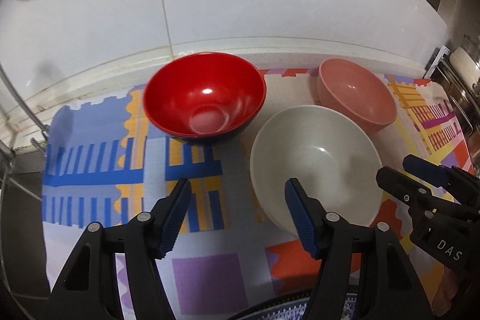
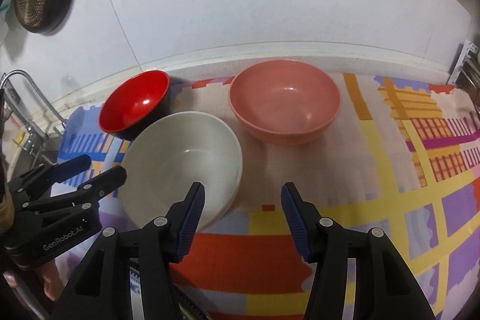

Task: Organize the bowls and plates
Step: 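Move both grippers to the rim of the white bowl, then close both grippers on the white bowl rim, then lift the white bowl and carry it over the plate stack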

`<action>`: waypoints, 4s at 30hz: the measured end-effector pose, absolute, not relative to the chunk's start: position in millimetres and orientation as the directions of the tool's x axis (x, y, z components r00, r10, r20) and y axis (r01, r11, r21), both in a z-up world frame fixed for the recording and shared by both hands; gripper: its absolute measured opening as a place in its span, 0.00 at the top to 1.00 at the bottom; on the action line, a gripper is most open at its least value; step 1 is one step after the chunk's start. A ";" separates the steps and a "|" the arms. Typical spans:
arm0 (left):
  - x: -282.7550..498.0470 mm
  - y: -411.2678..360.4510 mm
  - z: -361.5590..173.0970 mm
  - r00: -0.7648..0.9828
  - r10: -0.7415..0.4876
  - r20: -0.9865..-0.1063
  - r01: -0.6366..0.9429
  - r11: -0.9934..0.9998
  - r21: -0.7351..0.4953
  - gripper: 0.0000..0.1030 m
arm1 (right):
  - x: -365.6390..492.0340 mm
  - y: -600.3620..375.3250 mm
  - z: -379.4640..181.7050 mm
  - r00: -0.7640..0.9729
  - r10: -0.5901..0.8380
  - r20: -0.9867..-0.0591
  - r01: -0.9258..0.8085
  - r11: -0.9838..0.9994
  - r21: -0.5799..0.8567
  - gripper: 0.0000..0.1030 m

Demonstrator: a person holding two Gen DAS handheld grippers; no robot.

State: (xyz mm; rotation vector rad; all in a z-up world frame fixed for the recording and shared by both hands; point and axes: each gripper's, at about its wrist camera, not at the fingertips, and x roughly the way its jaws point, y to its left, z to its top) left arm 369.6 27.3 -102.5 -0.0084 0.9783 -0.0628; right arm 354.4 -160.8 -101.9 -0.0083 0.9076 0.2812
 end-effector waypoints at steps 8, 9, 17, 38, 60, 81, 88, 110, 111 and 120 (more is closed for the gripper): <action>385.0 24.4 -114.4 0.520 -0.097 -0.849 0.063 0.995 -0.075 0.56 | 371.2 -156.1 -110.4 0.555 0.244 -0.795 -0.244 0.962 0.125 0.58; 386.6 23.8 -116.2 0.513 -0.100 -0.853 0.067 0.995 -0.076 0.59 | 372.8 -155.0 -111.7 0.551 0.242 -0.799 -0.244 0.962 0.123 0.60; 394.1 21.4 -123.7 0.472 -0.130 -0.872 0.081 0.991 -0.104 0.79 | 376.0 -150.6 -117.7 0.532 0.239 -0.812 -0.255 0.960 0.115 0.79; 360.2 -13.7 -84.9 0.491 -0.145 -0.859 0.112 0.988 -0.103 0.85 | 348.7 -176.4 -90.8 0.556 0.253 -0.792 -0.230 0.962 0.146 0.88; 274.6 -117.0 -77.8 0.413 -0.240 -0.878 0.302 0.946 -0.117 0.83 | 246.4 -273.8 -64.4 0.600 0.153 -0.785 -0.112 0.988 0.107 0.88; 250.6 -184.2 -107.6 0.287 -0.271 -0.919 0.395 0.907 -0.145 0.83 | 210.1 -340.3 -95.9 0.540 0.064 -0.840 0.031 0.995 0.095 0.88; 249.6 -191.4 -113.9 0.268 -0.260 -0.928 0.396 0.907 -0.140 0.82 | 209.5 -350.1 -106.9 0.515 0.070 -0.854 0.046 0.993 0.109 0.88; 251.8 -194.8 -115.0 0.277 -0.252 -0.927 0.394 0.910 -0.130 0.82 | 212.4 -353.1 -117.5 0.484 0.081 -0.871 0.044 0.992 0.117 0.87; 251.9 -194.4 -114.7 0.279 -0.250 -0.927 0.392 0.911 -0.127 0.80 | 212.1 -353.2 -118.2 0.485 0.082 -0.871 0.042 0.992 0.117 0.87; 253.1 -180.5 -98.6 0.354 -0.246 -0.902 0.372 0.922 -0.105 0.47 | 209.6 -356.0 -107.6 0.528 0.058 -0.847 0.070 0.991 0.112 0.55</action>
